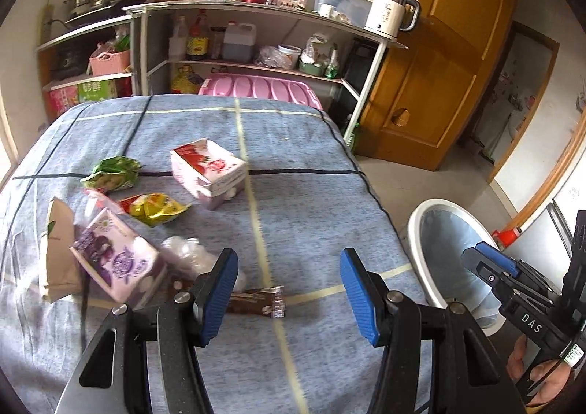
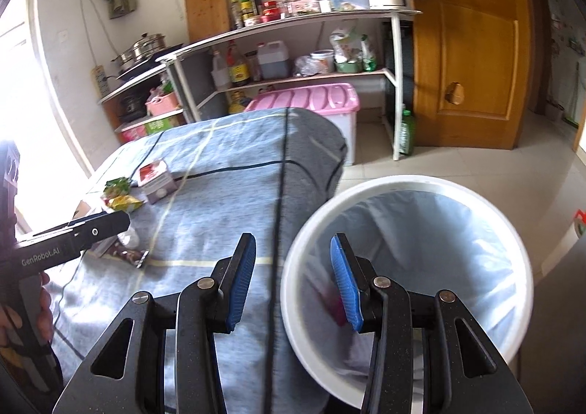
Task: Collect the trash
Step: 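Move the left tool to the white canvas bag while the right tool reaches the clear plastic bag, then close the left tool on the canvas bag while the right tool grasps the plastic bag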
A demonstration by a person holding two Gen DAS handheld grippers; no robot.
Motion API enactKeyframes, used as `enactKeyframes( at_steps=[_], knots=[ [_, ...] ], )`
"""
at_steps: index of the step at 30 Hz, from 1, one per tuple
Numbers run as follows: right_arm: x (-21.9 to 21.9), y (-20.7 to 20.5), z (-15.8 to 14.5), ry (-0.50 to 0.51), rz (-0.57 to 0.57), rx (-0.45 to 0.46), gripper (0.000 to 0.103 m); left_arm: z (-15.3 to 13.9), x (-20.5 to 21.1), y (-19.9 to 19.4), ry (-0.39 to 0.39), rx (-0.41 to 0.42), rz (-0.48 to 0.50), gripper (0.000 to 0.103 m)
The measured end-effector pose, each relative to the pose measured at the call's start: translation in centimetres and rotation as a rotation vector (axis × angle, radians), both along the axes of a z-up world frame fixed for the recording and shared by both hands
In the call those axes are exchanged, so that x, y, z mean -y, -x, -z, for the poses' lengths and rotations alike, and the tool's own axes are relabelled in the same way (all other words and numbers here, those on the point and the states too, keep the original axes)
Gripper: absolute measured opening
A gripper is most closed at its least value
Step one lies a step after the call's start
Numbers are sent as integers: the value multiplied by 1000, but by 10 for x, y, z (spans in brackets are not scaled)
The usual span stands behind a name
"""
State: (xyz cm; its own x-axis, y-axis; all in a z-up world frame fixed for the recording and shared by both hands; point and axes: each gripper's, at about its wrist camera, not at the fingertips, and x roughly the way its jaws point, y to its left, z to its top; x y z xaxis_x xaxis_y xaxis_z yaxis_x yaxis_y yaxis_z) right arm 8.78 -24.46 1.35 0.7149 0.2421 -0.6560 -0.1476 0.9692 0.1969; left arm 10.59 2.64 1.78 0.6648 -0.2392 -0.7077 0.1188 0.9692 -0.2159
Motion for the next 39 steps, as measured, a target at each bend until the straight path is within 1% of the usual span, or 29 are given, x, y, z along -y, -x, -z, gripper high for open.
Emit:
enactKeyframes(
  at_steps=[2, 5, 8, 11, 16, 20, 22, 26, 32, 34, 36, 39],
  knots=[
    [-14, -3, 1, -3, -31, -1, 44, 2, -17, 4, -24, 2, -46, 57],
    [-37, -8, 3, -5, -86, -8, 44, 5, -43, 8, -19, -8, -96, 57],
    [-60, -14, 5, -2, -141, -9, 44, 6, -63, 15, -50, 0, -135, 57],
    [-82, -19, 7, -6, -192, -16, 44, 8, -83, 19, -22, -7, -166, 57],
    [-115, -27, 11, -12, -275, -31, 44, 12, -109, 25, -33, -16, -226, 57],
    [-142, -35, 15, 16, -346, -45, 44, 16, -130, 25, -26, -29, -268, 58],
    [-153, -38, 19, 17, -374, -53, 44, 18, -140, 25, -21, -39, -292, 60],
    [-175, -48, 25, 24, -431, -79, 44, 24, -157, 21, -12, -54, -323, 61],
    [-201, -57, 33, 56, -484, -94, 44, 36, -174, 11, 11, -89, -352, 62],
    [-206, -60, 35, 63, -491, -103, 44, 41, -179, 8, 20, -101, -363, 62],
    [-209, -62, 37, 73, -494, -104, 44, 43, -181, 8, 34, -92, -355, 62],
    [-211, -67, 40, 72, -496, -119, 44, 49, -185, 2, 49, -112, -357, 62]
  ],
)
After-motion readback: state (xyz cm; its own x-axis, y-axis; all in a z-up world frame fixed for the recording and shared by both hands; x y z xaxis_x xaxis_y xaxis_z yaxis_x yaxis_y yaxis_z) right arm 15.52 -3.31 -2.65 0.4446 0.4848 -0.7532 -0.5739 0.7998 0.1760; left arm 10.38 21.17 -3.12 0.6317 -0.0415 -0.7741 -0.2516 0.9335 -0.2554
